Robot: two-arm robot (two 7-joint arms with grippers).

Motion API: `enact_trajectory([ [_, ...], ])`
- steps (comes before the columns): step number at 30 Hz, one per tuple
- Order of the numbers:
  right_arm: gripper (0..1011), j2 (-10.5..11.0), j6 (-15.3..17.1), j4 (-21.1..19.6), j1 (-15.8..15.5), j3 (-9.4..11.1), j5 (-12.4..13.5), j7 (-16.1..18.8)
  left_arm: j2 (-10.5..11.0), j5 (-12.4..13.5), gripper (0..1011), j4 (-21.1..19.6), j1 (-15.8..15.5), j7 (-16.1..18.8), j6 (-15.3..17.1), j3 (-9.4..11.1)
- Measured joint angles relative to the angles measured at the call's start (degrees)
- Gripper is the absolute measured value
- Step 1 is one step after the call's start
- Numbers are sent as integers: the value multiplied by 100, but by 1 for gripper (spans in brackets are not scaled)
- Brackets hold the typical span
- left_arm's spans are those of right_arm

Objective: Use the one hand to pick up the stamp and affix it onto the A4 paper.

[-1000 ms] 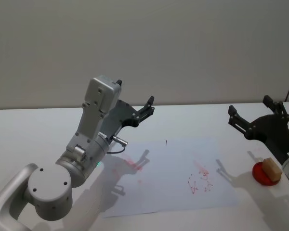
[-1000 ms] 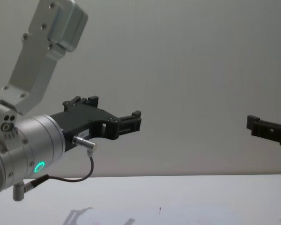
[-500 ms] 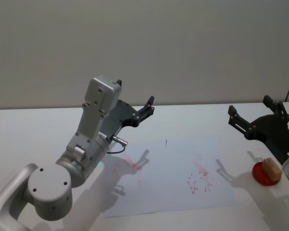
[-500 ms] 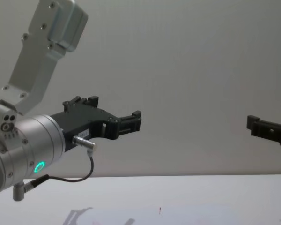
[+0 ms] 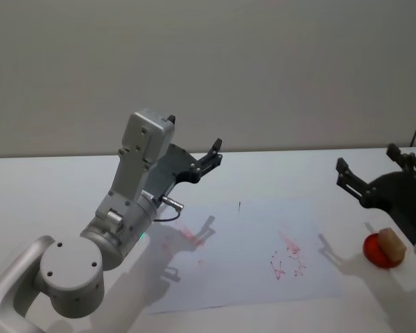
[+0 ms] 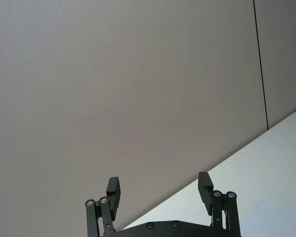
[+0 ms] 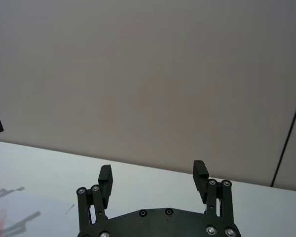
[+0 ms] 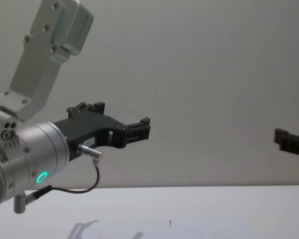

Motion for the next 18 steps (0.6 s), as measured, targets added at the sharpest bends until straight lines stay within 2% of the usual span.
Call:
enact_trajectory([
  [12, 1001, 509, 95, -652, -968, 251, 193, -756, 0, 0, 1001, 0, 0, 0, 0, 0],
  [18, 1001, 617, 168, -811, -1227, 322, 205, -983, 0, 0, 1001, 0, 0, 0, 0, 0],
])
